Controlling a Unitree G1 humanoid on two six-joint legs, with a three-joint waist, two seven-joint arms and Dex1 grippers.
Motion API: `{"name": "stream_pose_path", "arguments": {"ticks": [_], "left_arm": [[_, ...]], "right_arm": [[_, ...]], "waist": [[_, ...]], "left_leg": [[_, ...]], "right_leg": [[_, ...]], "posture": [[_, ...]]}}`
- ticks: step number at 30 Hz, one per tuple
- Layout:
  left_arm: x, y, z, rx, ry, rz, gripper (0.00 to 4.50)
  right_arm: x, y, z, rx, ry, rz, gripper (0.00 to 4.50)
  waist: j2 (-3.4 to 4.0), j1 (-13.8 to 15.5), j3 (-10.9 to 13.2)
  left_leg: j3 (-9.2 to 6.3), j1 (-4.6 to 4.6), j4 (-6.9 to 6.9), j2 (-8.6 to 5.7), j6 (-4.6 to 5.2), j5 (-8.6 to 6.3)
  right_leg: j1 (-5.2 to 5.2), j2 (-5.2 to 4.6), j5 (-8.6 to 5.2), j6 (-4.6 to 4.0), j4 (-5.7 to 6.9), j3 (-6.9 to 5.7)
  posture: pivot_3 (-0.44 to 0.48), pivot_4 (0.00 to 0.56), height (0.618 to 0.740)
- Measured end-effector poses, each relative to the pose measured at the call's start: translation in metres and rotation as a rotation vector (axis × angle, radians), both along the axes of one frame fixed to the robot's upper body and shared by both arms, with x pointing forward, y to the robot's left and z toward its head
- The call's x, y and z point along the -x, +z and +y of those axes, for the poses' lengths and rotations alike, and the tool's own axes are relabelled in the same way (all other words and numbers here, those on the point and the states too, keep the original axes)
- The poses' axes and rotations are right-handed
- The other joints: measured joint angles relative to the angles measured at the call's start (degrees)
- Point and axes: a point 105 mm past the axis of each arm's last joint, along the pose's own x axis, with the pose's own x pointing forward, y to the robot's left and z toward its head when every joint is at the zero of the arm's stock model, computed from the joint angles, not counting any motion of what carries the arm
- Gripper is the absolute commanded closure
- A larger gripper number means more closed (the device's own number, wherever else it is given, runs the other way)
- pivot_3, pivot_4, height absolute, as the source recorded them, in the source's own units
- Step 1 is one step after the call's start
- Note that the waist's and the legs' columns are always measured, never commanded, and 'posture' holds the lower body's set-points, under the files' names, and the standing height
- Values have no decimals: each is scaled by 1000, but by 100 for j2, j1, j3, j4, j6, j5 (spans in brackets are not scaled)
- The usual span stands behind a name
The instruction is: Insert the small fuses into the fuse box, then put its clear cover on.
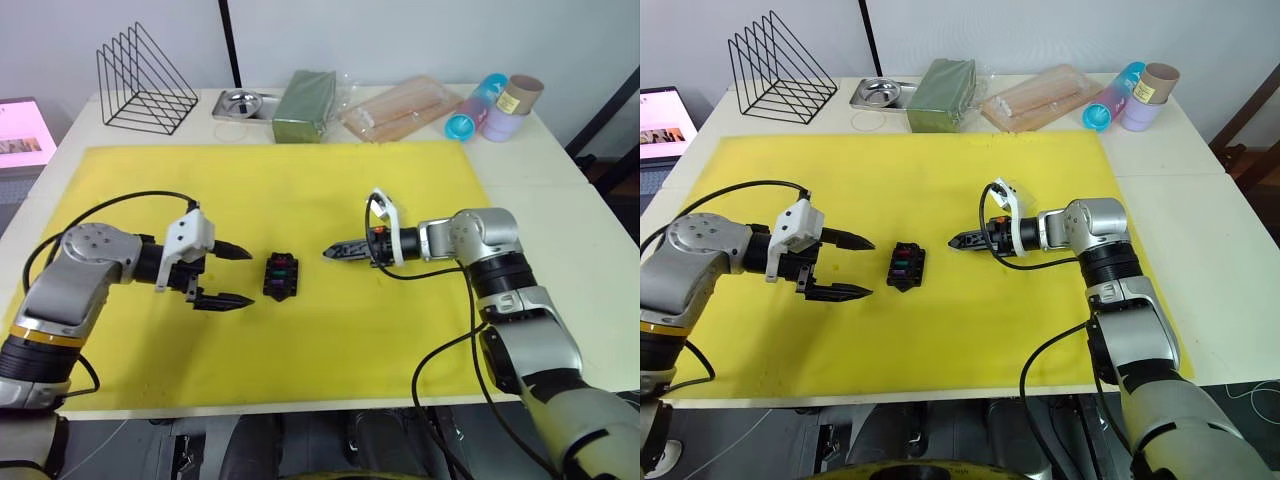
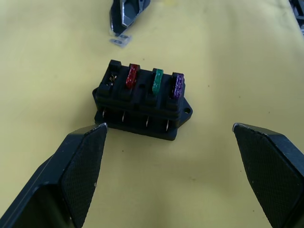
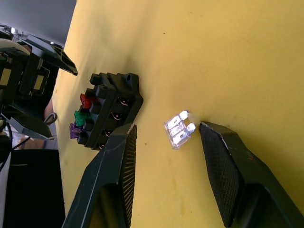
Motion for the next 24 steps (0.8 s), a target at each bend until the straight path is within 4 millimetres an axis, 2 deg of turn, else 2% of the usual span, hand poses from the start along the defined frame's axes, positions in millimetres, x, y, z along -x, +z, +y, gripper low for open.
{"name": "stream_pose_path", "arguments": {"ticks": [5,24], "left_arm": [[0,0,0,2,3,0,0],[-1,1,0,9,16,-8,0]], "right_arm": [[3,1,7,-17,33,4,2322],[5,-5,10,23,87,-31,2322]], "waist": [[0,4,0],[0,6,0]], "left_leg": [[0,0,0,0,0,0],[0,0,0,-1,0,0]], "right_leg": [[0,0,0,0,0,0],[0,-1,0,0,0,0]], "posture": [[0,150,740],[0,150,740]]}}
